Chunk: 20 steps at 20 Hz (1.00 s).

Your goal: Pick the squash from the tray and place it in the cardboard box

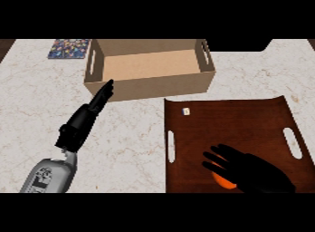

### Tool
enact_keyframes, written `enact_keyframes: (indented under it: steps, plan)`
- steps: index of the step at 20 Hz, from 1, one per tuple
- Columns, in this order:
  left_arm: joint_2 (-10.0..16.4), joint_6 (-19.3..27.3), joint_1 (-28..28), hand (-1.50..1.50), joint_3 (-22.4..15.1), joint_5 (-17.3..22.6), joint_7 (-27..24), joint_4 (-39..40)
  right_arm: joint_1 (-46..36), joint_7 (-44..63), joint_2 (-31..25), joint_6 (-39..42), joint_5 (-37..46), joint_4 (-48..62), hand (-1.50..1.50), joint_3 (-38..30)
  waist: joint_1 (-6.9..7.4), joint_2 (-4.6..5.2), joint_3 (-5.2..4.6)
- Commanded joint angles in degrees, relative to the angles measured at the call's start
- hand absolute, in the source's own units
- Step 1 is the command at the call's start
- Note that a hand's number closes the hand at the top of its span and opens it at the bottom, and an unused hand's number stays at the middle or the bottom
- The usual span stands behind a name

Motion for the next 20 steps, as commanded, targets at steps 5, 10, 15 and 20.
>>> enact_keyframes:
  steps: [5,10,15,20]
  plan:
    - [-0.20,-2.58,1.75,0.00,1.60,-0.28,2.73,-4.04,-4.12,2.78,6.85,-1.60,7.56,6.06,-1.50,2.12,0.33,0.04,0.02]
    - [0.66,-4.29,2.93,0.00,2.84,-0.22,2.07,-5.22,-0.11,-0.87,4.27,-3.23,7.95,5.59,1.50,0.99,0.14,0.02,0.01]
    - [-1.69,-3.16,1.57,0.00,2.30,-1.88,0.61,-1.71,-4.01,-2.19,7.77,-6.07,10.07,8.14,1.50,2.18,0.17,0.08,0.01]
    - [-2.00,-3.42,0.90,0.00,2.73,-1.82,2.33,-1.71,-4.90,2.39,11.72,-5.62,10.12,5.49,1.50,-0.32,0.07,0.09,-0.01]
